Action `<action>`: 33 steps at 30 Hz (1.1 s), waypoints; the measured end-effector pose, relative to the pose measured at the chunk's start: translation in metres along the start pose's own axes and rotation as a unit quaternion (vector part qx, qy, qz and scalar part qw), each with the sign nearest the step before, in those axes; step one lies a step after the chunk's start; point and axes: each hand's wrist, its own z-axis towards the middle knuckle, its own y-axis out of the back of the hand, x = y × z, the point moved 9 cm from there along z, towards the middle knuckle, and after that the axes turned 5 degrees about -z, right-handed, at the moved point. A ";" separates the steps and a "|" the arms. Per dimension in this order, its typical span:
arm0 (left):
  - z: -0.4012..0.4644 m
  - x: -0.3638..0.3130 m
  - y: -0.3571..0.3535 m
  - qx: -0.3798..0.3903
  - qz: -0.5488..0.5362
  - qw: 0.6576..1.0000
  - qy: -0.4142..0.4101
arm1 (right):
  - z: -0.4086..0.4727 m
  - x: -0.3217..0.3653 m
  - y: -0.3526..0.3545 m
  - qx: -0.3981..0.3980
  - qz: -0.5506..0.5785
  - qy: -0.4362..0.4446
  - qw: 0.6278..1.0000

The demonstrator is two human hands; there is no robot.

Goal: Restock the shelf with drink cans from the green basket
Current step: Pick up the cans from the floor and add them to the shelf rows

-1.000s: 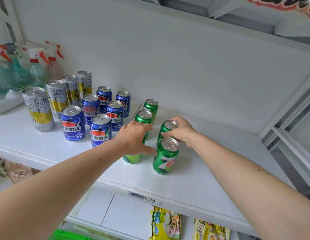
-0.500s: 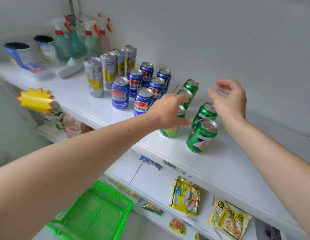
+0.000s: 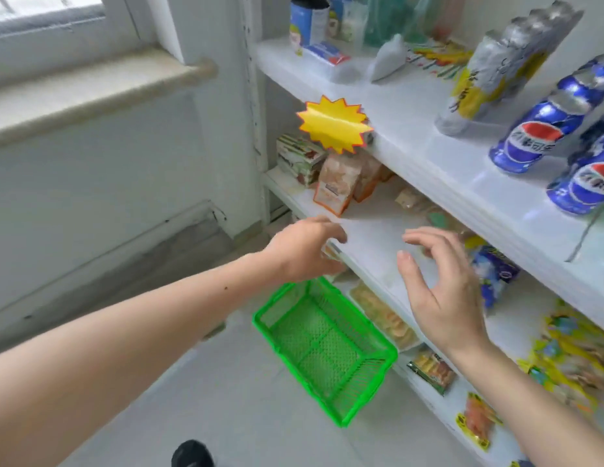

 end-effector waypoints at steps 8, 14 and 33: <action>-0.100 0.265 0.018 0.023 0.015 0.981 0.193 | -0.026 0.041 -0.251 0.132 0.040 -0.047 0.989; -0.138 0.403 -0.027 0.067 0.025 0.956 0.286 | -0.044 0.034 -0.412 0.239 0.033 -0.057 0.969; -0.193 0.722 -0.315 0.158 -0.023 0.899 0.408 | -0.230 -0.074 -0.870 0.583 -0.130 0.069 0.799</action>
